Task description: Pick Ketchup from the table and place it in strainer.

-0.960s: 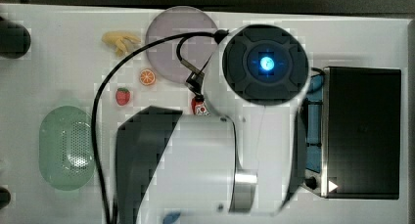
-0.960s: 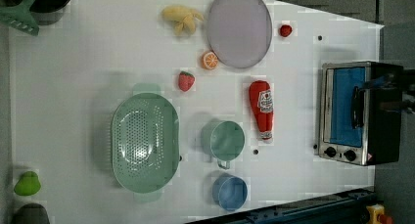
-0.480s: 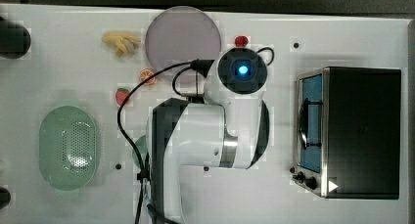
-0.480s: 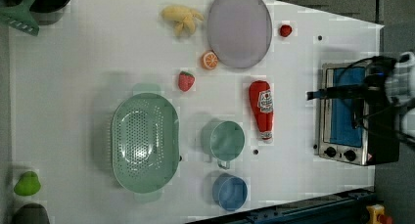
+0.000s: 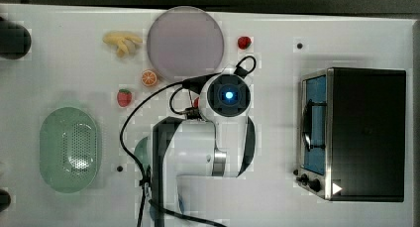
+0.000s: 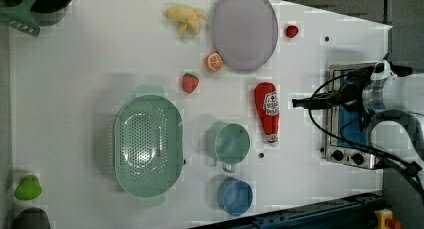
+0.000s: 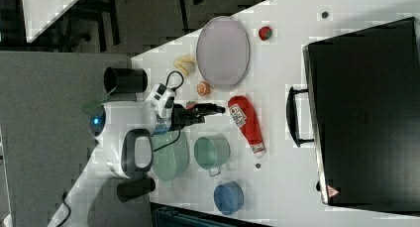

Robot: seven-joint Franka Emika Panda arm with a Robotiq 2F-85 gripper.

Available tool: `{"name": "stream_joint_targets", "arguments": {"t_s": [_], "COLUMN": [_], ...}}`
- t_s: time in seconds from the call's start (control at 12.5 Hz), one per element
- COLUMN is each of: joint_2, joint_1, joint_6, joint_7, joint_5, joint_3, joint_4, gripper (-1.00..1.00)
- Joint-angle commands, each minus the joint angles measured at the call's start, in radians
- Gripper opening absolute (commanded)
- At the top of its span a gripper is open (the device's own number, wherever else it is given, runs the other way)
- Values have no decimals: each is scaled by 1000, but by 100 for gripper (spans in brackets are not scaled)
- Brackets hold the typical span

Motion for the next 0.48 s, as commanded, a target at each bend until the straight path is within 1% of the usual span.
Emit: {"name": "stream_joint_targets", "arguments": {"t_s": [0.08,0.16,0.48], "joint_2": [75,97,182], "joint_1": [6,6,18], "joint_6": [72,99,203], "joint_7": [-37,-29,-24], "joint_5": [-75,-93,-93], "joint_3": [3,3,6], "joint_4": [-20,-29,-57], "gripper": [100,100,100]}}
